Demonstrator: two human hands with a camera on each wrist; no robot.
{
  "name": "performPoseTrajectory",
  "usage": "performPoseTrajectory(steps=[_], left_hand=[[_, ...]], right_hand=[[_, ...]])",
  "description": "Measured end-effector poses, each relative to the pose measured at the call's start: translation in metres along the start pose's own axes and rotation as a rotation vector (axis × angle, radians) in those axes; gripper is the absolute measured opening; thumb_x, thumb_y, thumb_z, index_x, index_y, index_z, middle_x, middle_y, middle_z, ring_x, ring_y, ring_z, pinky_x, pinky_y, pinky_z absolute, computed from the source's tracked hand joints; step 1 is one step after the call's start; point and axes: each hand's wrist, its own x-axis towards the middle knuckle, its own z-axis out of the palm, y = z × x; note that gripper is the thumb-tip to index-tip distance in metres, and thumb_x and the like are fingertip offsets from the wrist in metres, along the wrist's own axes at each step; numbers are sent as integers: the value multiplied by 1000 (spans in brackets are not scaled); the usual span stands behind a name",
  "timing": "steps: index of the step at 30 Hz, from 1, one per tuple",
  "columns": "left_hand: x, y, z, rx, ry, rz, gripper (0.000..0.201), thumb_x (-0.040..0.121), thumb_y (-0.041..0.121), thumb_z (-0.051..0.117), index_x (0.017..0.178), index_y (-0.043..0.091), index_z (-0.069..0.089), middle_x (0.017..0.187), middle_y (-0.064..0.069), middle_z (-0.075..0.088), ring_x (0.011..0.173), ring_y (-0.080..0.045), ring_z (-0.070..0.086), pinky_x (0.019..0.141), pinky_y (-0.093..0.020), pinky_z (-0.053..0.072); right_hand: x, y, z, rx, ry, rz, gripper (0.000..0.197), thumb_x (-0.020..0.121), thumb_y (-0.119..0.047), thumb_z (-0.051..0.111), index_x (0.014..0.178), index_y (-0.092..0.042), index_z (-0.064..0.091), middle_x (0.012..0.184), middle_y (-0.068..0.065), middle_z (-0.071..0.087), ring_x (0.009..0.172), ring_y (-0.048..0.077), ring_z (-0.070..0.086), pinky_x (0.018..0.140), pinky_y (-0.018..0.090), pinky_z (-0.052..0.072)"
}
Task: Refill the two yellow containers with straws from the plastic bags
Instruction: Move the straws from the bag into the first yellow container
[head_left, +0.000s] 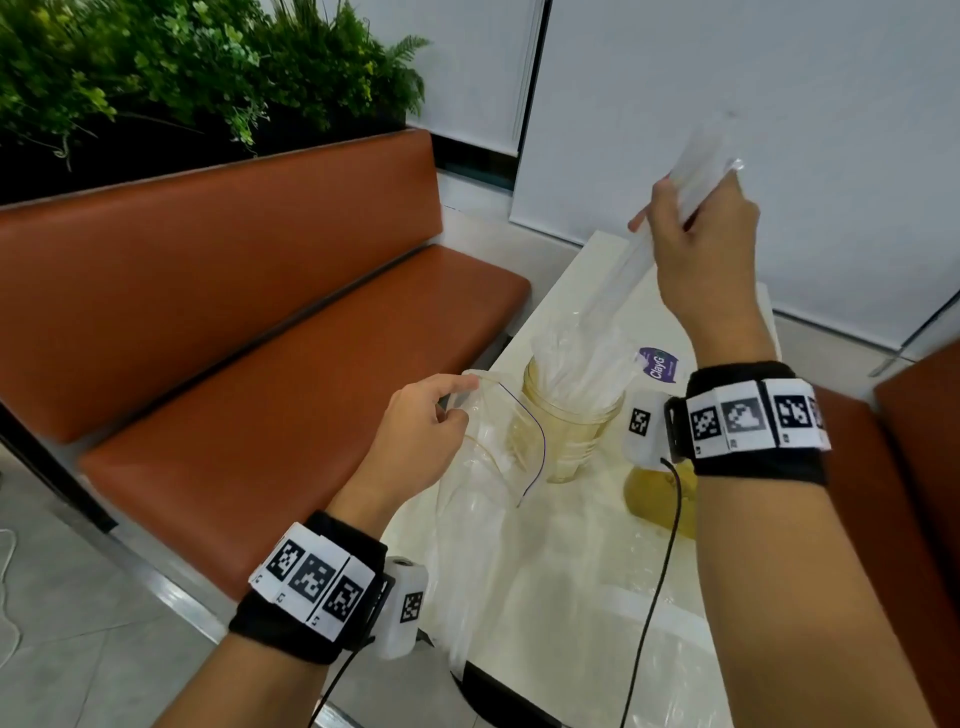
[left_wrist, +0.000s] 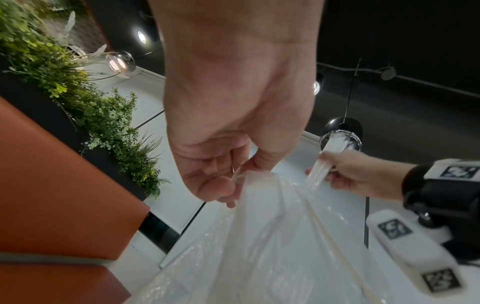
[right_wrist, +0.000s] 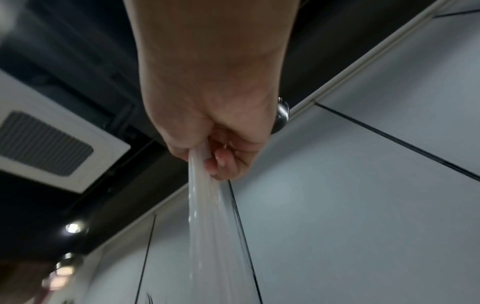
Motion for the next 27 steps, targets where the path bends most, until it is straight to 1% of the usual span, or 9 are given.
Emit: performPoseTrajectory(steps=[3,5,9,12,14,17,20,23,27], left_hand=[[3,-3,2,-9,-7,13,40,92,5,57,125,22,70,88,-9,76,64,-28,64,63,-40,55],[4,-4,3,-10,-5,21,40,91,5,57,124,24,71,91,-10,77,75,-37,66,71,-46,56],[4,-5,4,-1,-11,23,40,92,4,57,124,24,71,83,-14,73,58,-24,53,59,-30,46],[3,-3,2,9,-16,34,39,93,4,58,123,24,72,67,-7,63,50,-7,41,53,-15,35],[3,-2,1,17,-15,42,38,94,3,58,124,22,71,62,7,56,46,-5,39,50,-11,34],[2,0,0,33,-9,56,38,94,1,58,126,19,71,57,17,52,43,-5,39,47,-9,32],[2,3,0,43,-18,66,38,95,1,58,126,18,71,53,20,52,42,-4,41,46,-8,33],[2,4,1,39,-35,67,39,94,1,58,127,18,70,51,28,56,42,-4,40,46,-9,33],[0,7,1,47,-44,64,40,94,0,57,127,18,70,52,32,56,42,-5,40,46,-10,32]], right_hand=[[-3,41,24,-139,-92,74,49,100,-37,48,128,4,51,87,9,73,69,16,69,61,32,57],[-17,69,41,-201,-198,171,44,101,-35,50,125,2,51,92,15,72,76,26,69,59,32,54],[-54,104,63,-325,-369,369,33,95,-37,59,103,-5,60,96,14,69,88,33,64,69,34,47],[-58,103,62,-382,-298,423,40,81,-42,76,85,-6,62,84,11,66,87,33,66,69,32,48],[-51,95,57,-360,-217,434,58,70,-41,88,112,-9,65,103,10,70,97,27,67,85,34,54],[-32,85,48,-291,-124,383,76,62,-36,93,127,-24,57,109,2,68,94,15,58,78,29,47],[-22,80,49,-336,-148,166,68,73,-26,85,133,-26,53,121,-1,62,110,19,51,81,28,40],[-24,89,63,-444,-345,-98,57,89,-17,65,143,-20,49,140,5,53,130,28,43,103,39,39],[-43,112,77,-661,-559,-46,32,101,-14,42,123,-3,62,122,15,63,117,35,56,99,44,47]])
